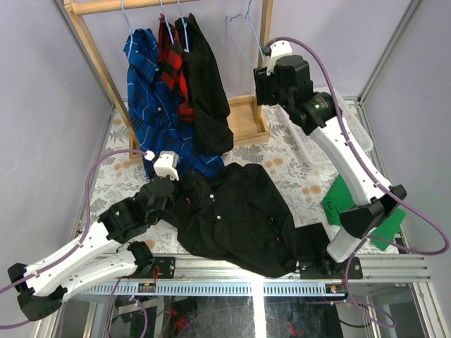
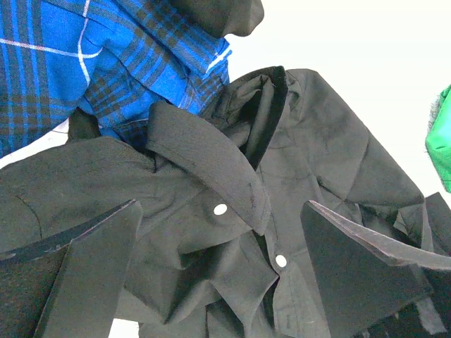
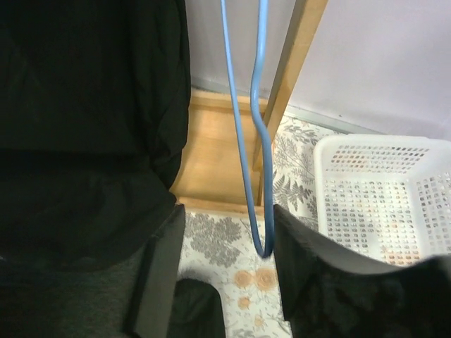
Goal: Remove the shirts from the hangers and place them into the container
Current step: Place the hanger at the clothesline, then pick up the shirt from the center of the board.
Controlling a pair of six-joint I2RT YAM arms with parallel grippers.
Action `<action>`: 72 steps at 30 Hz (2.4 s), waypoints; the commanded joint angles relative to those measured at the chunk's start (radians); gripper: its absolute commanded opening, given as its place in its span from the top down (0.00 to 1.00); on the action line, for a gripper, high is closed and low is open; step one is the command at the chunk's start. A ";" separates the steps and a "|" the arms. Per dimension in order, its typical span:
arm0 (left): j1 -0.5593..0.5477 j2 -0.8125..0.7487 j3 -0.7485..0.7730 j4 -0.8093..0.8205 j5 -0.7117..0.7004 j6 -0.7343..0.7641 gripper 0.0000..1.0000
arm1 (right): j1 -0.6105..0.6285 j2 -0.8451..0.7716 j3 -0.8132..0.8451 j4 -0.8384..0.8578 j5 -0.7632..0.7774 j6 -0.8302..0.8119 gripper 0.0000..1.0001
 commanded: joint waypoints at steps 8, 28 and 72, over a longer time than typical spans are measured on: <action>-0.002 -0.007 0.012 -0.012 -0.097 -0.061 0.01 | 0.000 -0.375 -0.385 0.202 -0.098 -0.008 0.21; -0.003 0.067 0.000 -0.017 -0.162 -0.156 0.00 | 0.085 -0.668 -1.227 0.528 -0.437 0.531 0.13; -0.002 -0.049 0.014 -0.128 -0.242 -0.270 0.00 | 0.427 -0.143 -1.233 1.051 -0.183 0.449 1.00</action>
